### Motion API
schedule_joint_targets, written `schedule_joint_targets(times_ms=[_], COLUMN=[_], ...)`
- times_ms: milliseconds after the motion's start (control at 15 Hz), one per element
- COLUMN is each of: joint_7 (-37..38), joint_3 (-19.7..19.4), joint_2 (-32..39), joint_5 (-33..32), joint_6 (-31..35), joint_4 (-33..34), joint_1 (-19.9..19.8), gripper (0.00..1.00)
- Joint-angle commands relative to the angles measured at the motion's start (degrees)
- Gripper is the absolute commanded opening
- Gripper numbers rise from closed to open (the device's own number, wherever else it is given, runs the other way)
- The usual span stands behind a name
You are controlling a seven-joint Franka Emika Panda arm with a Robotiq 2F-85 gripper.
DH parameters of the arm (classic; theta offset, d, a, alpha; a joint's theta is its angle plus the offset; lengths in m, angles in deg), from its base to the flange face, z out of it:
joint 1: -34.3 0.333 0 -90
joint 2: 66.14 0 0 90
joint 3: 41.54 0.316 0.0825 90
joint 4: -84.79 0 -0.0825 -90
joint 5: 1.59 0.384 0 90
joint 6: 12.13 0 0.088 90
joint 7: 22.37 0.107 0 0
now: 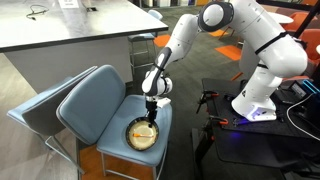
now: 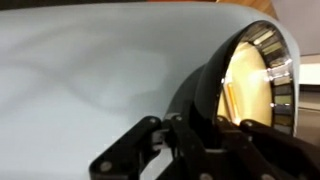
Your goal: Move the bowl to the left
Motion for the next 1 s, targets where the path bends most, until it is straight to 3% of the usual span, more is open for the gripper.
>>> schedule_joint_targets(times_ms=[0, 67, 200, 467, 733, 933], joint_7=[-1.68, -0.46, 0.58, 2.63, 4.44, 10.73], joint_3=[1.99, 1.38, 0.39, -0.99, -2.1, -5.72], joint_2=[1.24, 1.21, 1.82, 3.57, 0.7, -3.71], joint_5=[-0.59, -0.55, -0.64, -1.55, -3.8, -6.13], joint_6=[0.86, 1.64, 2.7, 5.93, 9.34, 13.07], joint_4=[-0.16, -0.24, 0.39, 1.21, -1.98, -6.11], joint_1=[-0.57, 0.22, 0.99, 2.21, 3.78, 8.82], gripper=[0.03, 0.03, 0.41, 0.71, 1.0, 1.0])
